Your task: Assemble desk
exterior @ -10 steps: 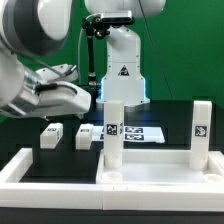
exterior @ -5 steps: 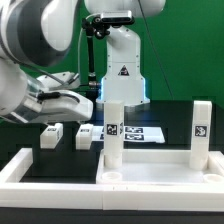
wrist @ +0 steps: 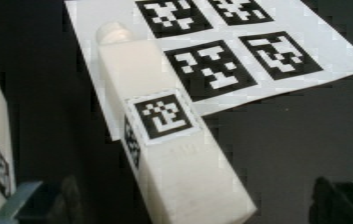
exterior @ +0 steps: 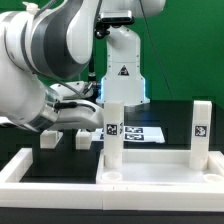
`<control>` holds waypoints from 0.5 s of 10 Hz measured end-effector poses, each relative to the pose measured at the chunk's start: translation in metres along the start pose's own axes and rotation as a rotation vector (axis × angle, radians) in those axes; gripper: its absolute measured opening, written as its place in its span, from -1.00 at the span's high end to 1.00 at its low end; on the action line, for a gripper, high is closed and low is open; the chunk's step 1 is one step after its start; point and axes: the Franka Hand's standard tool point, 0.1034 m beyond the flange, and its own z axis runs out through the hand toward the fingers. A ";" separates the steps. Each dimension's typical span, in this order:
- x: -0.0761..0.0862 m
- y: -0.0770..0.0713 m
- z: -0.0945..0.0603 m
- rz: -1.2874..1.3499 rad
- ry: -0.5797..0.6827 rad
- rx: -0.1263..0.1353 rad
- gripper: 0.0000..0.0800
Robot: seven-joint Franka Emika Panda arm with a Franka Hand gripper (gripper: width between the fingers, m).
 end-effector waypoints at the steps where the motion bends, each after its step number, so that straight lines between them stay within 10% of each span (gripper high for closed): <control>1: 0.002 -0.002 0.002 -0.003 -0.002 -0.002 -0.62; 5: 0.005 -0.003 0.016 -0.004 -0.016 -0.007 -0.62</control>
Offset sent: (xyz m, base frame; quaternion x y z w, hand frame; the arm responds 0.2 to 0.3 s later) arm -0.0082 0.0074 -0.0127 -0.0049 -0.0006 0.0082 1.0000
